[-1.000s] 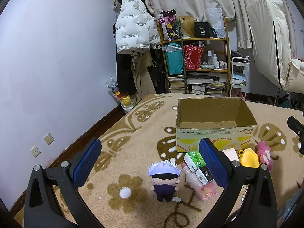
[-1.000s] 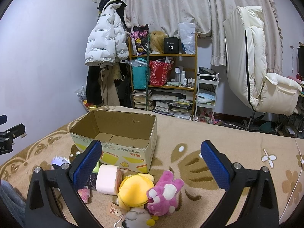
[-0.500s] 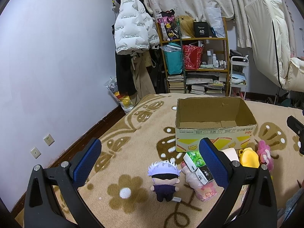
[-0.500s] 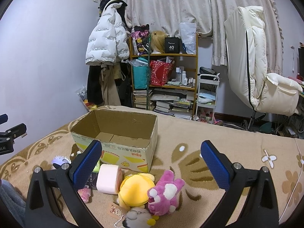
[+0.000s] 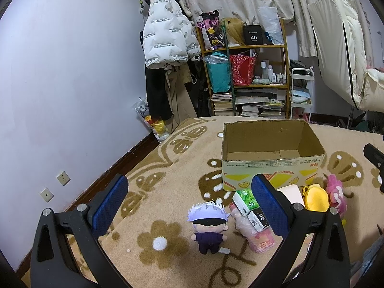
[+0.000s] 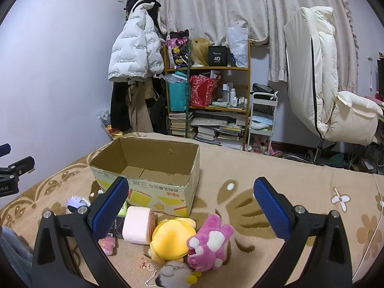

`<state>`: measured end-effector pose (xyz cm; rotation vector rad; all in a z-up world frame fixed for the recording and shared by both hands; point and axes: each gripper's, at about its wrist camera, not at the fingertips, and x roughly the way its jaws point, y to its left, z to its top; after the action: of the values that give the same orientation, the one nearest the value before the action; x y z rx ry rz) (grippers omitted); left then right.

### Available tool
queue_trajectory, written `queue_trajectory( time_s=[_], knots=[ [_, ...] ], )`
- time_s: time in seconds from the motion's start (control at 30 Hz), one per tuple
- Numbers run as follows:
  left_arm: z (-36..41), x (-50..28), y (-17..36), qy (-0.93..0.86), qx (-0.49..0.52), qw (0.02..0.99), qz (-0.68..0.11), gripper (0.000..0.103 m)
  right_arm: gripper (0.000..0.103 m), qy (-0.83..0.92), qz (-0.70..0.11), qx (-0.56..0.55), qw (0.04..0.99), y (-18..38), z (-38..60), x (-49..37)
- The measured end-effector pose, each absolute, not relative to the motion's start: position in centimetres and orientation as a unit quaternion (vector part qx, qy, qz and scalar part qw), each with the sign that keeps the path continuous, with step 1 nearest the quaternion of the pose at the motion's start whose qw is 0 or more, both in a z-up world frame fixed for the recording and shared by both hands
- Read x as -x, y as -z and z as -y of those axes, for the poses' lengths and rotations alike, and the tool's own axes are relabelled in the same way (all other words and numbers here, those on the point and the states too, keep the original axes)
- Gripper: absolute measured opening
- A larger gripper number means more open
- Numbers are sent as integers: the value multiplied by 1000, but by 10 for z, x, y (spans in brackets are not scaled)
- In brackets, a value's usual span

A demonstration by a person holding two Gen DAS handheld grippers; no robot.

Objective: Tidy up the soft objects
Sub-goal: 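Lower the left tool onto the green tissue pack while the right tool lowers onto the pink bear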

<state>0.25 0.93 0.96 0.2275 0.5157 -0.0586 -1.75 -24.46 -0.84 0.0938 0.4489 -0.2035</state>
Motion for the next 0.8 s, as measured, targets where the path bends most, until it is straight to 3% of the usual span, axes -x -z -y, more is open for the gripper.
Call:
queue_trajectory(
  time_s=[0.33,0.8],
  knots=[
    [8,-10,-3,30,-145,953,-266,102,103,100,-233,-43,966,9,242,15],
    [8,-53,15,34,-95,935,-341,102,103,87,-293,-23,952,30,233,-15]
  ],
)
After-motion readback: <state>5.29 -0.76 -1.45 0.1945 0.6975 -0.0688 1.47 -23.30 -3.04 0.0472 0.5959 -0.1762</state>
